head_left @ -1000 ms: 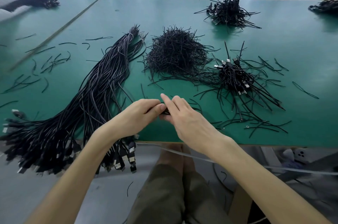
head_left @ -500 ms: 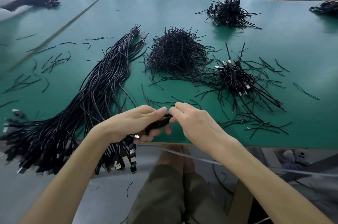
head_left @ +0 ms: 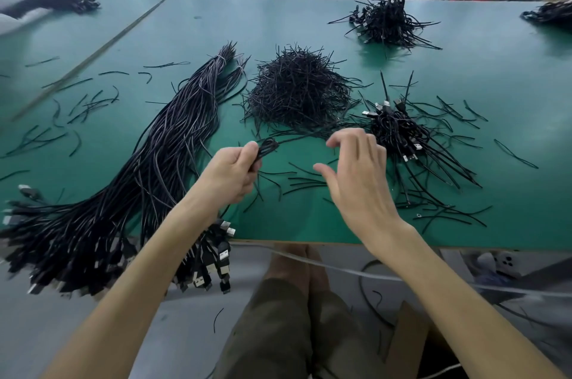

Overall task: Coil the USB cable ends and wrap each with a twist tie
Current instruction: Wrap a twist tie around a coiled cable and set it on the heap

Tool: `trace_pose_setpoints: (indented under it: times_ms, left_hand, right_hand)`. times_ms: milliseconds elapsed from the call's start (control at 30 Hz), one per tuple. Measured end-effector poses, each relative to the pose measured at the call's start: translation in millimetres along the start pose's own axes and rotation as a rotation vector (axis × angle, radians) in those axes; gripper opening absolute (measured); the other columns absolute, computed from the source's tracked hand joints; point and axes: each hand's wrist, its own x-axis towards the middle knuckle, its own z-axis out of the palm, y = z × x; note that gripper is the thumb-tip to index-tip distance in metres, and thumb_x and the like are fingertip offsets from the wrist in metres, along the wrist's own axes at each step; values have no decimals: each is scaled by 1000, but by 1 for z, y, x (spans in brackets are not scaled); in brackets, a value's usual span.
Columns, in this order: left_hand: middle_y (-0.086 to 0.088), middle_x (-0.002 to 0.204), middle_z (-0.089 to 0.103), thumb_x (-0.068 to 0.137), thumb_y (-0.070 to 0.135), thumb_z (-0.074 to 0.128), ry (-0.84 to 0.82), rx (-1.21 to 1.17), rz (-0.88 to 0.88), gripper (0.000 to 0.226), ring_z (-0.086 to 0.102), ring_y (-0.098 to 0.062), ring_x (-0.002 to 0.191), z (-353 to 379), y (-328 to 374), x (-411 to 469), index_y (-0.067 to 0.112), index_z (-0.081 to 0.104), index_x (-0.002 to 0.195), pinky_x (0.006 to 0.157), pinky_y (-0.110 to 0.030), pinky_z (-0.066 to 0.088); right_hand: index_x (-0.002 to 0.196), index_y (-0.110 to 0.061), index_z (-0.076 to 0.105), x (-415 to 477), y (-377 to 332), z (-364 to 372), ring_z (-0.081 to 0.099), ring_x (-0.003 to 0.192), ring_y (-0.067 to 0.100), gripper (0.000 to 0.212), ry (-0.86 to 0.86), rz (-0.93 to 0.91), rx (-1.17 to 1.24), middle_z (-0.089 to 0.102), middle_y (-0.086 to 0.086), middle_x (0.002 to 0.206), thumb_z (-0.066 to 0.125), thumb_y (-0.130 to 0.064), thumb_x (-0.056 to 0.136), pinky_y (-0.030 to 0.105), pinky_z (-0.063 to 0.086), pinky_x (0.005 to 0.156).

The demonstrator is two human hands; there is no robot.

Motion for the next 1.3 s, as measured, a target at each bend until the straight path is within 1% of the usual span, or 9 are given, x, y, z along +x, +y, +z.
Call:
trace_pose_setpoints:
  times_ms: [67,167,233,400,667,800,1033,1133,1300]
  left_hand:
    - [3,54,34,111,34,35,55,-11,4,43,27,-9,39,-1,-2,3,13,48,75,35,-19,20]
    - [4,52,34,111,34,33,66,-28,-18,44,27,-8,37,3,-5,7,14,47,74,34,-20,20]
    - [5,52,33,112,34,32,41,-53,-40,44,26,-9,38,6,-6,7,15,46,75,34,-19,19]
    - [6,52,33,112,34,31,-20,-113,-67,43,25,-11,41,14,-8,1,17,45,75,38,-22,18]
    - [6,55,33,112,34,31,-37,-189,-101,44,27,-11,43,17,-7,-3,19,41,72,39,-22,20]
    - [6,54,33,112,34,31,-39,-192,-98,44,27,-11,43,18,-8,-2,20,41,72,38,-21,20]
    - [4,59,30,111,41,30,7,-99,-25,43,24,-11,46,23,-8,-4,19,39,76,43,-24,18]
    - [3,61,28,111,43,30,28,-82,-11,42,23,-12,48,23,-11,-2,19,39,78,45,-26,17]
    - [6,58,27,110,45,30,80,-1,44,45,22,-12,48,29,-15,6,17,34,76,42,-21,22]
  right_hand:
    - [108,-12,55,-1,9,3,50,98,24,31,-92,66,-57,54,4,106,71,-32,92,34,34,87]
    - [113,-18,58,-6,16,13,44,109,22,32,-283,208,-49,53,1,113,66,-42,94,36,32,95]
    - [115,-21,60,-6,18,18,41,114,22,30,-337,288,15,50,0,116,64,-42,95,37,31,98]
    - [97,-23,64,0,19,21,38,108,21,14,-352,302,64,49,-2,103,66,-37,96,37,29,95]
    - [97,-19,59,0,21,22,45,103,22,14,-331,294,50,59,0,102,55,-31,103,36,28,91]
    - [91,-19,59,1,21,19,47,96,18,14,-275,293,118,63,-4,95,61,-30,99,35,27,88]
    - [92,-15,75,4,23,14,57,96,19,10,-208,292,197,64,-2,91,71,-24,93,38,38,97]
    - [88,-15,74,3,24,14,59,90,19,10,-203,338,283,63,-2,89,72,-23,93,41,47,90]
    - [82,-23,69,3,18,7,58,75,3,12,-183,442,521,66,-7,83,74,-28,91,21,44,73]
